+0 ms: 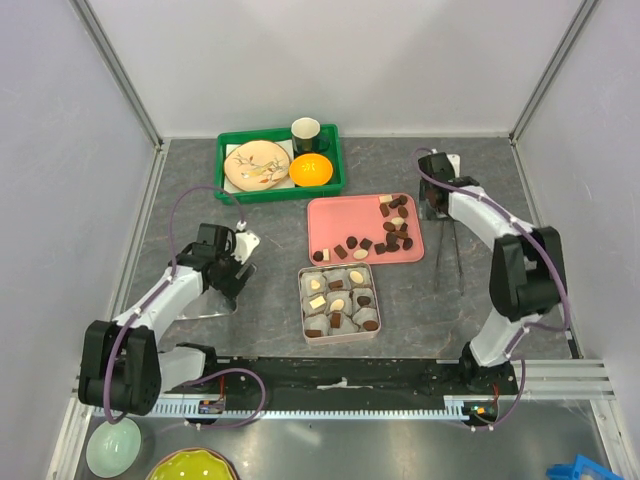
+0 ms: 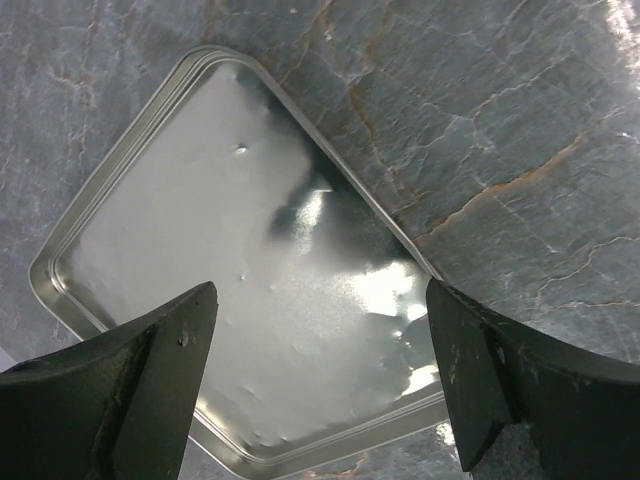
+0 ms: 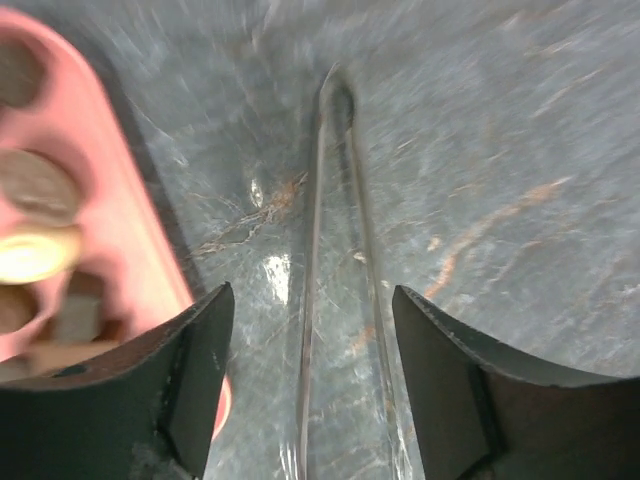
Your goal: Pack the chocolate
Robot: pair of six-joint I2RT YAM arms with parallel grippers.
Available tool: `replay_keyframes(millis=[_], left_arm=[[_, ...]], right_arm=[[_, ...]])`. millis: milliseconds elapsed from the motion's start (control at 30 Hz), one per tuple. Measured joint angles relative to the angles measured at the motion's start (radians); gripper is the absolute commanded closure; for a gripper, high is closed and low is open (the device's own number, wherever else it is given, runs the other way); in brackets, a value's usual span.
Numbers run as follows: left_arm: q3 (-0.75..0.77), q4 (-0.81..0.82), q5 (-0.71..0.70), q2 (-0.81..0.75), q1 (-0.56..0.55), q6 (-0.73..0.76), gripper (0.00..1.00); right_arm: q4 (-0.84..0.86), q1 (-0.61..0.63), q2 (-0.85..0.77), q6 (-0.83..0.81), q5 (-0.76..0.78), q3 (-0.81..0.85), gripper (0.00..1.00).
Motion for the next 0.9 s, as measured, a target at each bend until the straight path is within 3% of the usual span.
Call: replay_keyframes(millis=[267,567,700,867,900], left_arm=[[0.071,-0.006,0.021,0.089,-0.047,-0.045,0.17],[0.093,-0.019,0.049,0.151,-0.063,-0.104,0.25],[0.093,-0.016,0.049,0.18,-0.069,-0.121,0.46],[0.099,-0.012,0.061,0.217,-0.075,-0.142,0.61],[0.101,-0.012,0.065,0.222,-0.076,-0.143,0.71]], right_arm=[[0.068,0.0,-0.317,0.029,-0.019,0.003,0.36],[0.088,0.015,-0.37,0.036,-0.082,0.003,0.41],[0.089,0.04,-0.374,0.037,-0.09,0.003,0.44],[0.09,0.091,-0.397,0.037,-0.088,0.008,0.46],[0.092,0.101,-0.402,0.036,-0.088,0.01,0.46]])
